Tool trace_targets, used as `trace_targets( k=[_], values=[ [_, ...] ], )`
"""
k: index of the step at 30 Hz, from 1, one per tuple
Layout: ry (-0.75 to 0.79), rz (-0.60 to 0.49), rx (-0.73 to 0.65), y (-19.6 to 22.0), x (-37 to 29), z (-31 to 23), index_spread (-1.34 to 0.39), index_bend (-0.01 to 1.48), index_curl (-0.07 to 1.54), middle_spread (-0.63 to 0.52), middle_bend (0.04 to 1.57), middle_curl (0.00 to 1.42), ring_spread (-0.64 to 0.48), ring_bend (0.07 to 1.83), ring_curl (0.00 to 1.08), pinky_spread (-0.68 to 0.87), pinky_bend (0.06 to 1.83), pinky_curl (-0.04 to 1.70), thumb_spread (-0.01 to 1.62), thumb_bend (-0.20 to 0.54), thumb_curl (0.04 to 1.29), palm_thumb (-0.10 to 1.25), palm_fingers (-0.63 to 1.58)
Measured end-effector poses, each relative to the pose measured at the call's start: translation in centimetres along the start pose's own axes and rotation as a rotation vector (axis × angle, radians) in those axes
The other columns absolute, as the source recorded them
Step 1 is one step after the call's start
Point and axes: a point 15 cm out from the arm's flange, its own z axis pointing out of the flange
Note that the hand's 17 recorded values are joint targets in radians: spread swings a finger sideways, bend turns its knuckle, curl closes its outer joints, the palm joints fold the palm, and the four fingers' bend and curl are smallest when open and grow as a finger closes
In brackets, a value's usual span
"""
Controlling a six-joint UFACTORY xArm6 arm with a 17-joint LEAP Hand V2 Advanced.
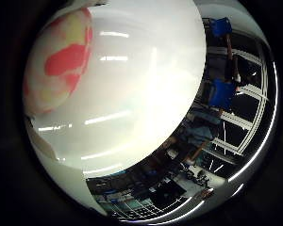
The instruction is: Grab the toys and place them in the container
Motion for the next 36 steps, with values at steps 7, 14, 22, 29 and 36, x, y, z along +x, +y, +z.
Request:
trace_targets(
  k=[7, 14, 22, 29, 36],
  values=[
    [0.001, 0.002, 0.003, -0.2, 0.1, 0.2, -0.44, 0.40, 0.32, -0.35, 0.82, 0.70, -0.31, 1.17, 0.57, -0.37, 1.29, 0.52, 1.00, -0.009, 0.34, 0.70, 1.10],
    [0.005, 0.032, 0.099, -1.9, 1.5, -0.7, -0.45, 0.85, 0.66, -0.34, 1.04, 0.92, -0.29, 1.31, 0.69, -0.25, 1.41, 0.66, 0.99, -0.005, 0.41, 0.93, 1.05],
    [-0.033, 0.149, 0.181, -0.7, 5.4, -3.3, -0.34, 1.04, 0.88, -0.28, 1.20, 1.03, -0.27, 1.37, 0.80, -0.18, 1.42, 0.82, 1.06, -0.011, 0.49, 1.03, 1.01],
    [-0.045, 0.158, 0.159, 2.0, 5.2, -5.9, -0.31, 1.05, 0.93, -0.24, 1.24, 1.03, -0.26, 1.39, 0.85, -0.16, 1.39, 0.93, 1.09, -0.011, 0.54, 1.04, 0.98],
    [-0.128, 0.149, 0.156, 5.1, 3.1, -10.2, -0.30, 1.05, 0.96, -0.23, 1.26, 1.02, -0.25, 1.39, 0.88, -0.16, 1.34, 1.04, 1.08, -0.012, 0.58, 1.04, 0.97]
  ],
)
